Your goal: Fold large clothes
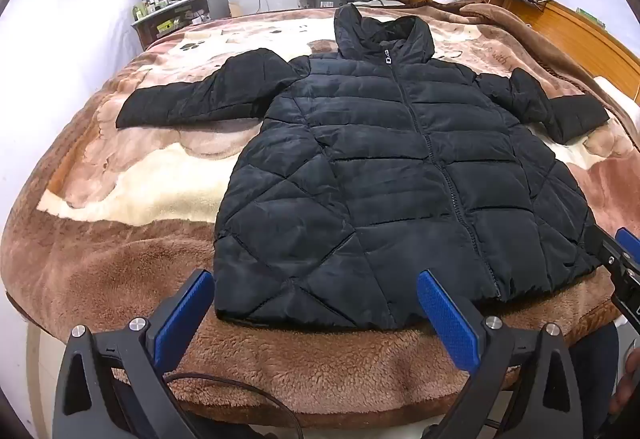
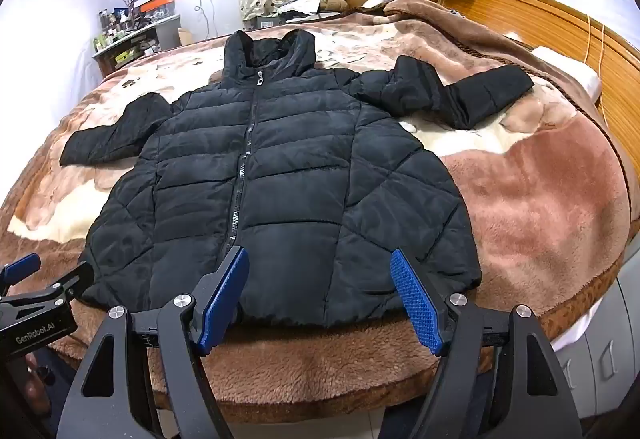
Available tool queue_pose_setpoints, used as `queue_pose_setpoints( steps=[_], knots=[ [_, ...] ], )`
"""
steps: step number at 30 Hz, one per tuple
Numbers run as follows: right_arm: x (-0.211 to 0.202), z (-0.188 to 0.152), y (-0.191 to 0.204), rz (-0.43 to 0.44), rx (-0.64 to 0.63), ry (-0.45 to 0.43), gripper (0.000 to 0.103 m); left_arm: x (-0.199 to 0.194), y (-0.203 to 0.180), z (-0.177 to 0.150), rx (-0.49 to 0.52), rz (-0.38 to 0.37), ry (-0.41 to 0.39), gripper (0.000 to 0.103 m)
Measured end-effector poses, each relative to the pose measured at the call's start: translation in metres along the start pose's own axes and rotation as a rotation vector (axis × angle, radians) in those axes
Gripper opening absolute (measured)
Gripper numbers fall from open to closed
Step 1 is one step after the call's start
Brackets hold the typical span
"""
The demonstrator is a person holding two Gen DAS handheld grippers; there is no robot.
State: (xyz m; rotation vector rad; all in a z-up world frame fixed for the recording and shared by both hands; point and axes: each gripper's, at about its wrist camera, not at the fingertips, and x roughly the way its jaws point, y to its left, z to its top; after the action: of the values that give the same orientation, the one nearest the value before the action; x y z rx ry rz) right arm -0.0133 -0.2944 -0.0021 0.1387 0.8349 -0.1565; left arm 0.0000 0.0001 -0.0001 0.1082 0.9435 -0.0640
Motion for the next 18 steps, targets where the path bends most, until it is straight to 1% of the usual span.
queue_pose_setpoints(
  steps=[6,12,16,17,18],
  knots=[
    [0.0022,-0.0023,-0.0015,-0.01,0.0,0.004,0.074,0.0014,0.0,-0.0001,-0.006,0.003,0.005,0.102],
    [0.0012,-0.0051,-0.0009,-0.011,-0.002,0.011,0.074,-0.0011,0.0009,-0.0005,-0.032,-0.016,0.006,0.102],
    [0.0006,-0.0045,-0.002,-0.01,0.005,0.01,0.074,-0.0009,-0.0052,0.0004,-0.023,-0.003,0.013,0.102],
    [0.0006,-0.0042,-0.0018,-0.01,0.005,0.01,0.074,-0.0016,0.0031,-0.0039,-0.024,-0.007,0.013,0.102],
    [0.0015,-0.004,-0.0022,-0.01,0.007,0.008,0.074,-0.0019,0.0031,-0.0028,-0.024,-0.007,0.014,0.102]
  ],
)
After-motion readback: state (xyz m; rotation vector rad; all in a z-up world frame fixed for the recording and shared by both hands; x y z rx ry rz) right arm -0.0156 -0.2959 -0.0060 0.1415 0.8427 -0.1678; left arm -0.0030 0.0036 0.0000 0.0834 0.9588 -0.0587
